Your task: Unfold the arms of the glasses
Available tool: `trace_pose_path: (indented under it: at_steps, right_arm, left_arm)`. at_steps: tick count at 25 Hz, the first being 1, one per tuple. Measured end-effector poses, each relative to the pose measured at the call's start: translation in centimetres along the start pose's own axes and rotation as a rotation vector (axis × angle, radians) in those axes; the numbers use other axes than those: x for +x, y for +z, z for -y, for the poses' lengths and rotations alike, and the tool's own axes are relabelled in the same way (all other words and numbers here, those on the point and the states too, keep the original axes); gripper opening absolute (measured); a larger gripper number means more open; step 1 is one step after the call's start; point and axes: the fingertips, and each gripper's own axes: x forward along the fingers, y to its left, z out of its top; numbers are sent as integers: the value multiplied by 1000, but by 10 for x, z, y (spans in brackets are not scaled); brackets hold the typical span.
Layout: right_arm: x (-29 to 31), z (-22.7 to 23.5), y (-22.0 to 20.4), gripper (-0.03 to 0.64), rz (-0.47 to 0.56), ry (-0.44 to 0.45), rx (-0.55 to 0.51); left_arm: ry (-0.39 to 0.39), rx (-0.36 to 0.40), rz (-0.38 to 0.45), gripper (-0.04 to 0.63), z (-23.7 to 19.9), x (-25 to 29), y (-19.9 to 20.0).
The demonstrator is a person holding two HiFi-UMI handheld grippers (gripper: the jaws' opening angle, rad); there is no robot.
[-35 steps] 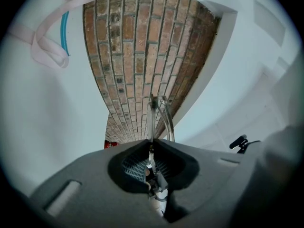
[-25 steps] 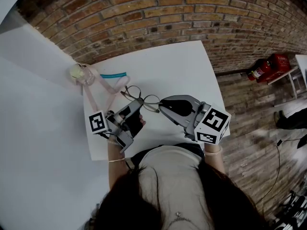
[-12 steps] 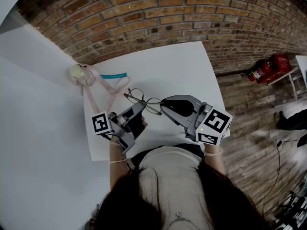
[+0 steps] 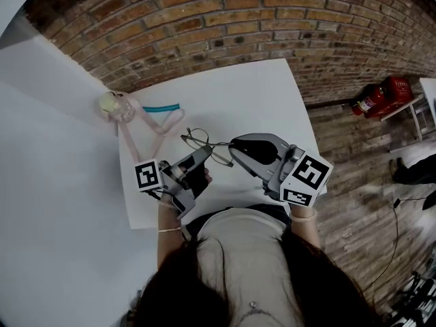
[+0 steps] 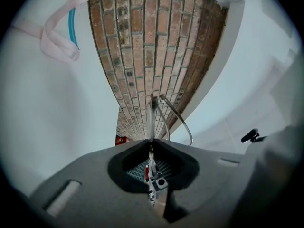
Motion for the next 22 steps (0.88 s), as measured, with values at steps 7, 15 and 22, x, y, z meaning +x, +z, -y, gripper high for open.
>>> trace_pose_path:
  at_steps: [7,15,22]
  right_arm:
    - [-4,2,6,41,13,-11,-3]
    - [-6,5,16,41,35,-19,-13]
    - [-7,8,21,41,47,-26,-14]
  left_arm:
    - [15,-1,-19,26,-3,5,-6]
    - [29,2,-43,26,-6,11,-13]
    - [37,-2,-61,26,-8,15,-18]
